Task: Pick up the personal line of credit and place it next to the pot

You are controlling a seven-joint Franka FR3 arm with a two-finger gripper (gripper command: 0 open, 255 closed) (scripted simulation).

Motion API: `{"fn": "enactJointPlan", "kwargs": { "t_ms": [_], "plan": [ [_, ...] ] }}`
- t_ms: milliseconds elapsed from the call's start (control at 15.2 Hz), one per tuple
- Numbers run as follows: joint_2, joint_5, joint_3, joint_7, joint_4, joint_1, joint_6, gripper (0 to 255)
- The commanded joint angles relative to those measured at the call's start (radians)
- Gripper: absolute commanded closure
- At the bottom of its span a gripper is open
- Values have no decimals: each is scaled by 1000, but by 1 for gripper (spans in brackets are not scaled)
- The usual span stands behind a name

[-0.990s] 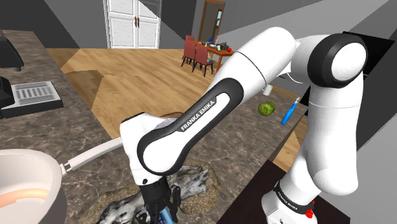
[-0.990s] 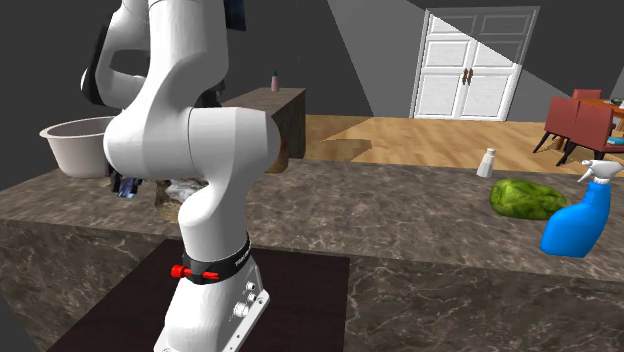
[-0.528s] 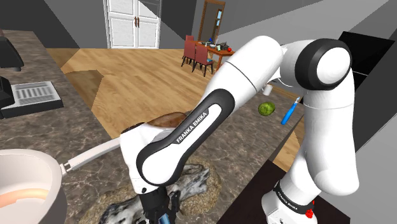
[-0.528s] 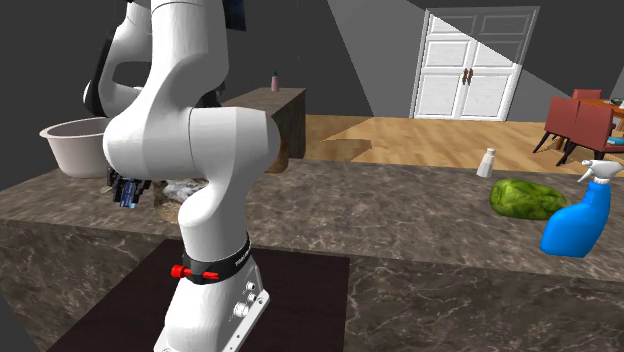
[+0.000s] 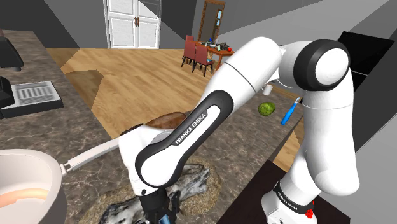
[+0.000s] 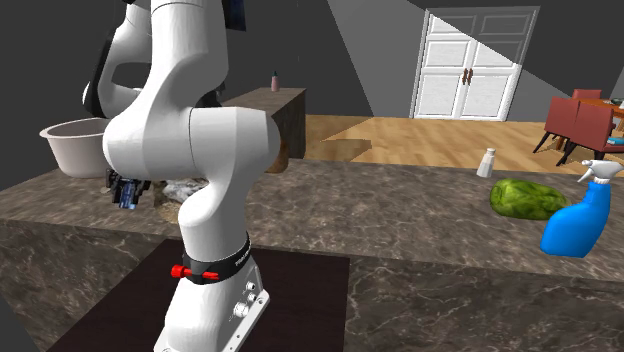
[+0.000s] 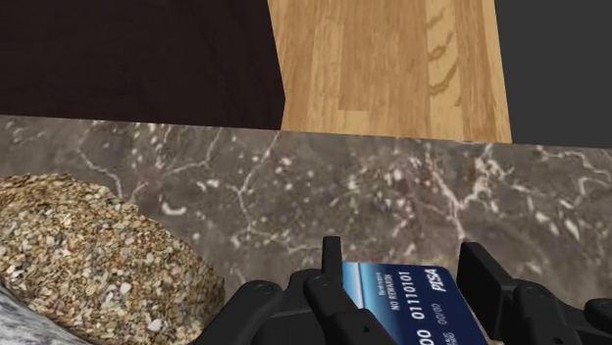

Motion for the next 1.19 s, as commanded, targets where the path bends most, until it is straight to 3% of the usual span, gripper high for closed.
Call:
{"fn": "enactJointPlan", "kwargs": {
  "t_ms": [0, 66, 396, 660, 1122],
  "plan": [
    [19, -4, -13, -3, -13, -1, 44, 255],
    [16, -3, -13, -8, -23, -5, 50, 0],
    [17, 0, -19, -6, -12, 5, 43, 0],
    [-31, 0, -20, -8, 59, -23, -80, 0],
    [-31, 0, -20, -8, 59, -23, -80, 0]
  ]
}}
